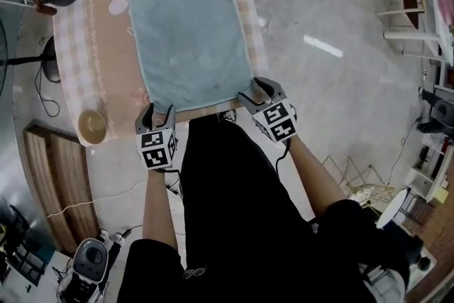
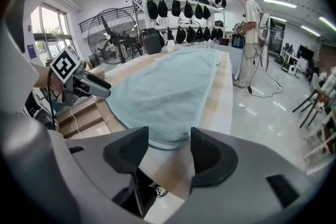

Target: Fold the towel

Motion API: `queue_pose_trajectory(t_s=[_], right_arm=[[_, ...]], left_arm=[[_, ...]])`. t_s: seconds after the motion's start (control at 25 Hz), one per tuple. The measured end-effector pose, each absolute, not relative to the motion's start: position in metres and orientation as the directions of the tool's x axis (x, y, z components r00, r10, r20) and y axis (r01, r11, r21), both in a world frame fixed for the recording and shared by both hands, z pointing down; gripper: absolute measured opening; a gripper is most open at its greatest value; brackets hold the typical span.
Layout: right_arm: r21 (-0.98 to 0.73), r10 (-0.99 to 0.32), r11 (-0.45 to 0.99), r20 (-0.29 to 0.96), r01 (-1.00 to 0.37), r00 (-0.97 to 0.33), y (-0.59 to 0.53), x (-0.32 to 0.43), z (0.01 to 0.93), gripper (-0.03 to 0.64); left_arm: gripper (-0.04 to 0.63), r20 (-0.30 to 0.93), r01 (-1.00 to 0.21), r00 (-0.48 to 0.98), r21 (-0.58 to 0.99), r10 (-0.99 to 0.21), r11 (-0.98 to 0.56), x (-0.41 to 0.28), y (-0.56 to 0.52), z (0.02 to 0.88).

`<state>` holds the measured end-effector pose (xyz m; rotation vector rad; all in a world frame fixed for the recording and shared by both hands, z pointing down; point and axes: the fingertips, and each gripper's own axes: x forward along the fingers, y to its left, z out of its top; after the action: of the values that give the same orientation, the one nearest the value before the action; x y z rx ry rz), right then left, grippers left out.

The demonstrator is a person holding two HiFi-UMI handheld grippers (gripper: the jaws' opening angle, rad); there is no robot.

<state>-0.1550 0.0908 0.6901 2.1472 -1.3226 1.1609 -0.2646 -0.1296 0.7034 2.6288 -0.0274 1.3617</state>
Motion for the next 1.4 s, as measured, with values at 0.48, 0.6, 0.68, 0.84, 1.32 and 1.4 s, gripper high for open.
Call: queue_pose_trajectory(t_s=[0.48,0.6,0.68,0.84,1.32,1.4], right_arm=[[-0.062,-0.556,-0.473,0.795,-0.879,0.242,0.089,-0.154,0.698,0.236],[-0.058,-0.561,-0.466,0.791,-0.883,0.243,0.087,-0.158,0.697,0.198],[-0.053,-0.566,-0.453,0.788,-0.89,0.242,0.085,-0.161,0.697,0.147],[-0.059,-0.573,-0.446,0.786,-0.893,0.234,0.082,-0.173,0.697,0.074],[-0.116,-0.608,-0.429,0.771,-0.896,0.191,0.103,-0.209,0.675,0.055],[-0.119,-0.61,-0.417,0.771,-0.901,0.181,0.107,-0.216,0.67,0.055]], left_arm=[[0.239,0.808,-0.07,0.588,0.09,0.032,-0.993,-0.266,-0.129,0.706],[0.23,0.797,-0.073,0.603,0.081,0.021,-0.994,-0.267,-0.128,0.705],[0.212,0.792,-0.07,0.61,0.078,0.019,-0.994,-0.267,-0.126,0.706],[0.123,0.801,-0.05,0.597,0.086,0.04,-0.995,-0.273,-0.118,0.705],[0.05,0.808,-0.052,0.583,0.136,0.081,-0.989,-0.311,-0.089,0.687],[0.048,0.809,-0.048,0.583,0.135,0.082,-0.99,-0.319,-0.084,0.682]])
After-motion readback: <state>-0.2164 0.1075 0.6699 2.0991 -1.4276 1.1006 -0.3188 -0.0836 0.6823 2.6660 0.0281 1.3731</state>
